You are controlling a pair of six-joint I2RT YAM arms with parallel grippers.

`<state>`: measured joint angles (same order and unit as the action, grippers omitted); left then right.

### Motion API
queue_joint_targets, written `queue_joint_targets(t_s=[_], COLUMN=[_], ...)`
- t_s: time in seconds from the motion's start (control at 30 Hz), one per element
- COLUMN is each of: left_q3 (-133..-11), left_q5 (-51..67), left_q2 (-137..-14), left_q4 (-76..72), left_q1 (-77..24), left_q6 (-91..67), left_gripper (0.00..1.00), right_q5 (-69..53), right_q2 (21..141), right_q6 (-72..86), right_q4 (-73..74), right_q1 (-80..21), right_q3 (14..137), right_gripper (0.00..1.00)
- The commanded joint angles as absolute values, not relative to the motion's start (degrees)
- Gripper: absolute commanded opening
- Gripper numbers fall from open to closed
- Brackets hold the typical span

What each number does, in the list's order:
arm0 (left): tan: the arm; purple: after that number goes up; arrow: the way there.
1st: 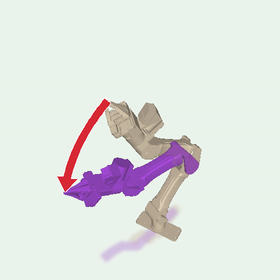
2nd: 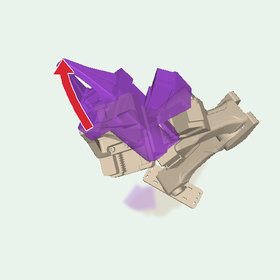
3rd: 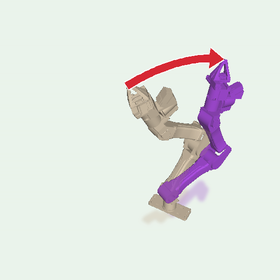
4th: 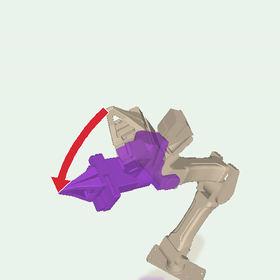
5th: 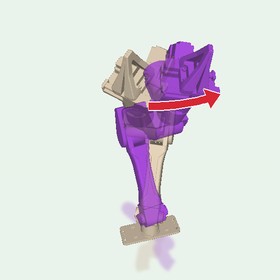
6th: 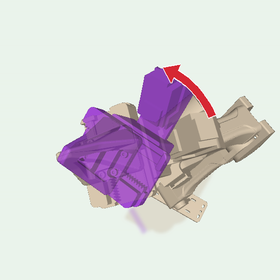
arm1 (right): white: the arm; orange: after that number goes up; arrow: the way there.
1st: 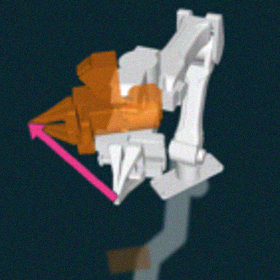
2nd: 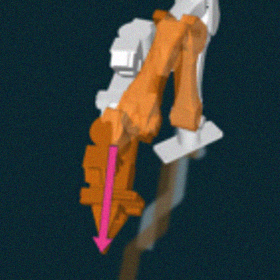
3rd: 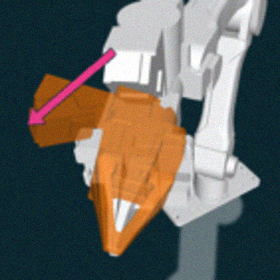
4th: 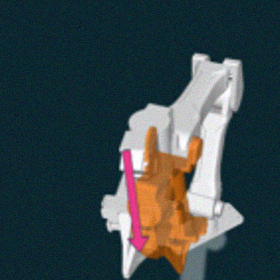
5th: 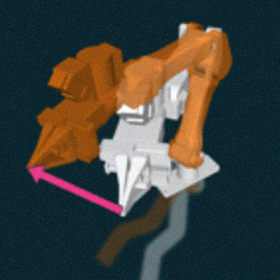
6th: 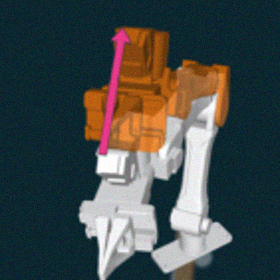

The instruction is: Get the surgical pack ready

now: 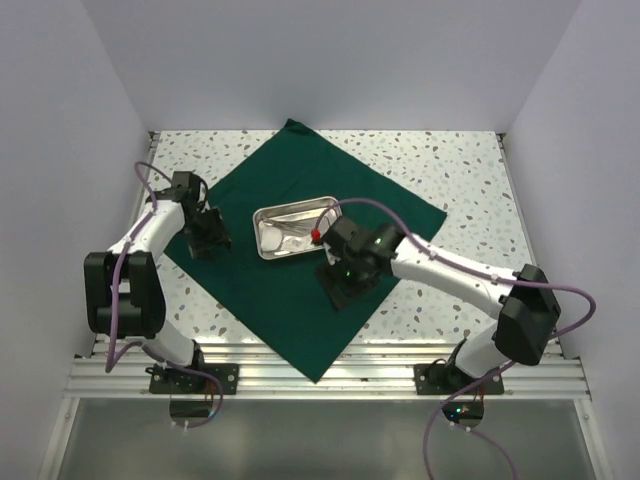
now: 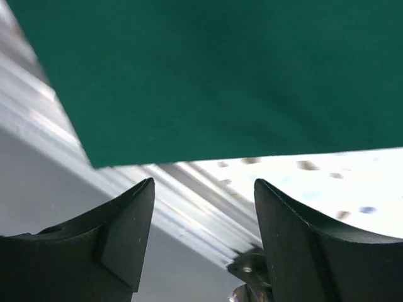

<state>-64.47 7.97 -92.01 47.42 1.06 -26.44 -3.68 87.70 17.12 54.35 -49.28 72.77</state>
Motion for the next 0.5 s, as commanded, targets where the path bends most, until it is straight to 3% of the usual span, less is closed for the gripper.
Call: queue_joint_targets(t_s=[0.0,0.23,0.47], left_q3=[-62.2,-57.1,-53.8], left_q5=[9.8,10.7,11.5], left_q2=[-87.2,-81.6,-77.0], left_q4=[46.9,46.1,47.3], left_q1=[1.3,1.3,1.3], left_q6=[-24.6,-24.0,-23.2], left_gripper=[0.58,0.58,0.58], right_q5=[-7.1,-3.1,3.1], right_q2=[85.3,93.2,101.0], right_q6=[23.7,28.6,29.6], right_q4=[48.0,38.1,37.7], right_q1=[-59.6,-78.2,-85.7], right_q3=[66.7,67.0,69.5], right_gripper=[0.68,0.55,0.56])
